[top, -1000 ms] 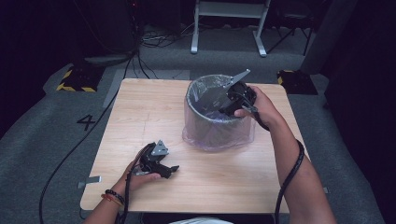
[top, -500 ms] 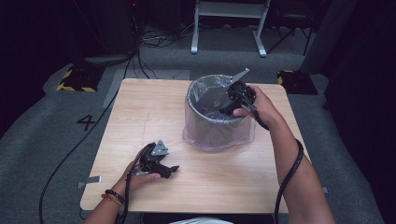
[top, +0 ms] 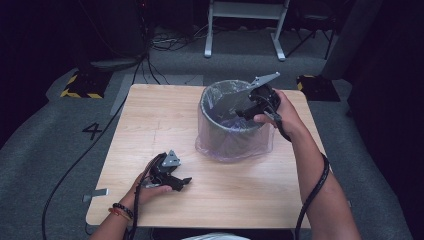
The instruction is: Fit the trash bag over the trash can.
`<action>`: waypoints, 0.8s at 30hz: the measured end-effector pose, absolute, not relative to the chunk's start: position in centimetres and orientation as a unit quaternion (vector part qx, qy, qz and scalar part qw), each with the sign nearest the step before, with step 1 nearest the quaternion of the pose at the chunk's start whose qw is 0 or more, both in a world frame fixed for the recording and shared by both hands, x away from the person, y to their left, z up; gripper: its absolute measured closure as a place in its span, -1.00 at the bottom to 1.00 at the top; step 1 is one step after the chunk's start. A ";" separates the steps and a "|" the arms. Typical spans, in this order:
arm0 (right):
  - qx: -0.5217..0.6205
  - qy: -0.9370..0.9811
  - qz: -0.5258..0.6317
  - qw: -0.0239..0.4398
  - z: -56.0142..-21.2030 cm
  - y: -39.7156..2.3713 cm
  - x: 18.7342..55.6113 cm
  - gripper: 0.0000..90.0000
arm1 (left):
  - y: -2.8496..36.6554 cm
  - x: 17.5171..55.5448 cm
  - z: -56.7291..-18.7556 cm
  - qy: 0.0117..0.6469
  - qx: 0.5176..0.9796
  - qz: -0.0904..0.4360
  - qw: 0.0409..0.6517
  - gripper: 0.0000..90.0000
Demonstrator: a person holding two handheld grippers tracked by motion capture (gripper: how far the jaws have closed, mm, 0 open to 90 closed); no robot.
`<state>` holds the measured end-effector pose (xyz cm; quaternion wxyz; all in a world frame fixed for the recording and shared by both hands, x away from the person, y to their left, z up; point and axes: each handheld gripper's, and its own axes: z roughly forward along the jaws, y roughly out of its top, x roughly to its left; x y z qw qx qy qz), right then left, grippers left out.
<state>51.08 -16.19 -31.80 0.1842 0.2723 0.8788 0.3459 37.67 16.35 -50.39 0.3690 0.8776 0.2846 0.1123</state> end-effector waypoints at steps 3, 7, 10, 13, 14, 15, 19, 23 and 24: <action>0.273 0.872 0.360 0.187 -31.7 -16.4 50.8 -0.50 | 16.4 37.7 -50.4 0.285 0.878 0.112 0.369 -0.68; 0.269 0.867 0.376 0.184 -31.4 -16.7 50.1 -0.51 | 16.4 37.7 -50.4 0.285 0.878 0.112 0.369 -0.68; 0.264 0.863 0.390 0.182 -31.2 -17.0 49.6 -0.52 | 16.4 37.7 -50.4 0.285 0.878 0.112 0.369 -0.68; 0.261 0.860 0.397 0.186 -31.0 -17.4 49.0 -0.53 | 16.4 37.7 -50.4 0.285 0.878 0.112 0.369 -0.68; 0.259 0.859 0.402 0.184 -30.9 -17.5 48.8 -0.53 | 16.4 37.7 -50.4 0.285 0.878 0.112 0.369 -0.68; 0.258 0.858 0.406 0.181 -30.8 -17.7 48.6 -0.54 | 16.4 37.7 -50.4 0.285 0.878 0.112 0.369 -0.68; 0.250 0.856 0.409 0.194 -30.7 -18.1 47.9 -0.55 | 16.4 37.7 -50.4 0.284 0.878 0.112 0.369 -0.68; 0.249 0.844 0.425 0.214 -30.3 -18.7 46.9 -0.54 | 16.4 37.7 -50.4 0.284 0.878 0.112 0.369 -0.68; 0.249 0.842 0.428 0.216 -30.2 -18.8 46.7 -0.54 | 16.4 37.7 -50.4 0.285 0.878 0.112 0.369 -0.68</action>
